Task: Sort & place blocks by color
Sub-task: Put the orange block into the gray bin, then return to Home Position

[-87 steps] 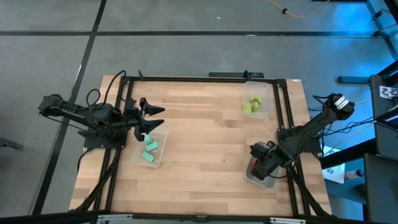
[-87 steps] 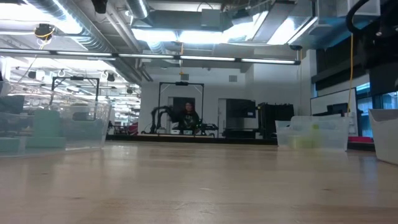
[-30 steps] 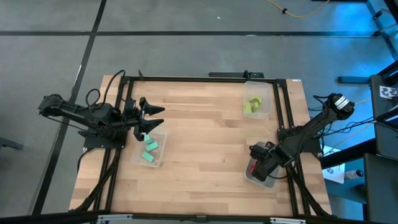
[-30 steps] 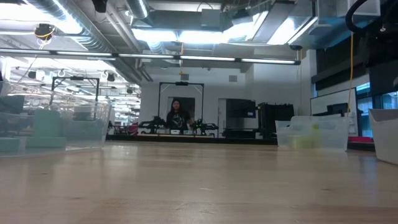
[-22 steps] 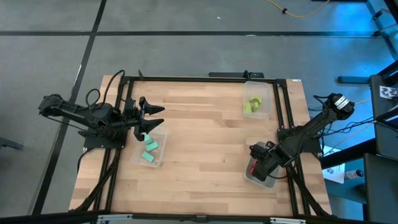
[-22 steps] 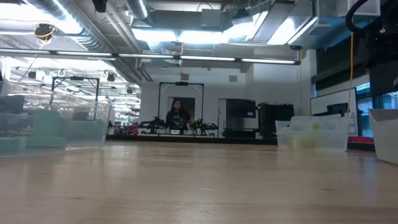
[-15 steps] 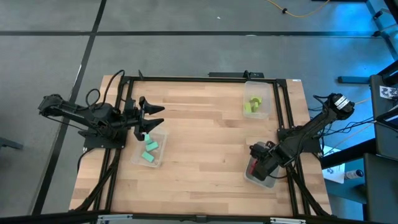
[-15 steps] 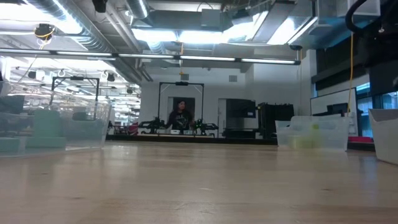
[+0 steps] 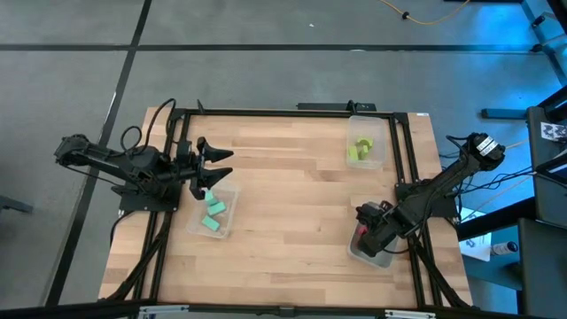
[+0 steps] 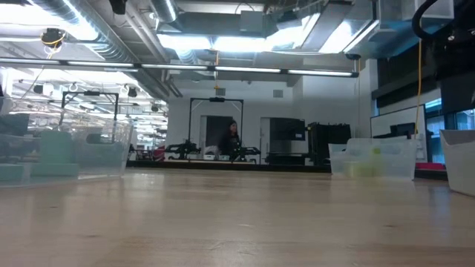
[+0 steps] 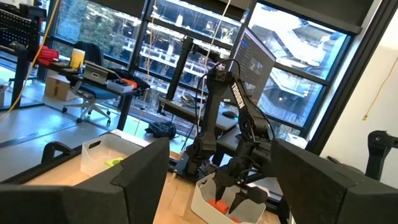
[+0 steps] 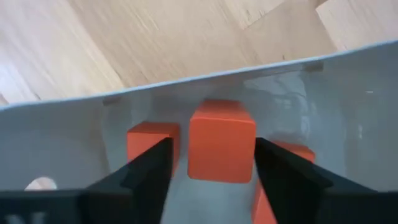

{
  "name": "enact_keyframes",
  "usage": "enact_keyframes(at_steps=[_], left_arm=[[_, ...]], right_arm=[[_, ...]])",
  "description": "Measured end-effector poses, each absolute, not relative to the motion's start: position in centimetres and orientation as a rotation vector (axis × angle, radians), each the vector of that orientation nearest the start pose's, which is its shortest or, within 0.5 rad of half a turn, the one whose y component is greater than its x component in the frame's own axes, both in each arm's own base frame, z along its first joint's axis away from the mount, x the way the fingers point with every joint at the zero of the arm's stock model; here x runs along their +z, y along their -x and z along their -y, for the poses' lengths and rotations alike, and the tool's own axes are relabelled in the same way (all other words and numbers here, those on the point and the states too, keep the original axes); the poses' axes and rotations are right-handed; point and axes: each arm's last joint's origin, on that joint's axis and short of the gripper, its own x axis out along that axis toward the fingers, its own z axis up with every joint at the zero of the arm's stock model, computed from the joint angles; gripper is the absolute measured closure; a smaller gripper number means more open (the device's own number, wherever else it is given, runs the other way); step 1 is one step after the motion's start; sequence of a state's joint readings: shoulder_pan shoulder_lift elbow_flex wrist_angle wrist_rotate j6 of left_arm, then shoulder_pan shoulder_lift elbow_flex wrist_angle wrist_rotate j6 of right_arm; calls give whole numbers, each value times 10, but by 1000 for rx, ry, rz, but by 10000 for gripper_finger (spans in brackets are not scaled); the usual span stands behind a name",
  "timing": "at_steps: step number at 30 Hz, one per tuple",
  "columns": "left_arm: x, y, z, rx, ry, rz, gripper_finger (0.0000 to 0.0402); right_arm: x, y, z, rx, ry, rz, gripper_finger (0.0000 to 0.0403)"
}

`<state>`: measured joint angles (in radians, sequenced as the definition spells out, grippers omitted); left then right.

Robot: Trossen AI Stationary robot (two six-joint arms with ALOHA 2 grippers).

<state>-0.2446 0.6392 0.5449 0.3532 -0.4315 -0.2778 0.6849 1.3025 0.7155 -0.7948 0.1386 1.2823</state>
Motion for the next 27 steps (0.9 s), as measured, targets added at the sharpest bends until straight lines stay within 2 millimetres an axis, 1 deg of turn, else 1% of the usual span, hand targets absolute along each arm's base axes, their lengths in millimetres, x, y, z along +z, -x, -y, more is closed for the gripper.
enact_keyframes(at_steps=[5, 7, 9, 12, 15, 17, 19, 21, 23, 27], left_arm=[[322, -147, 24, 155, 362, 270, 129], [322, -147, 24, 154, 362, 270, 129], [322, -147, 24, 155, 362, 270, 129], [322, -147, 24, 161, 363, 270, 129], [322, -147, 24, 164, 364, 271, 129], [322, -147, 24, 163, 364, 271, 129], [322, -146, 24, 163, 365, 274, 129], [324, -144, 23, 160, 369, 284, 129], [326, -141, 23, 148, 381, 298, 129], [329, -135, 22, 119, 413, 326, 129]], right_arm=[[178, -161, -126, -403, -515, -1292, 104], [178, -161, -125, -418, -500, -1279, 80], [177, -159, -124, -433, -492, -1298, 65], [184, -159, -125, -417, -485, -1331, 60], [207, -156, -125, -389, -443, -1343, 64], [230, -152, -124, -371, -430, -1317, 66], [255, -147, -122, -350, -434, -1255, 67], [278, -143, -119, -319, -460, -1155, 67], [296, -140, -114, -311, -504, -1031, 67], [316, -142, -105, -336, -554, -731, 67]])
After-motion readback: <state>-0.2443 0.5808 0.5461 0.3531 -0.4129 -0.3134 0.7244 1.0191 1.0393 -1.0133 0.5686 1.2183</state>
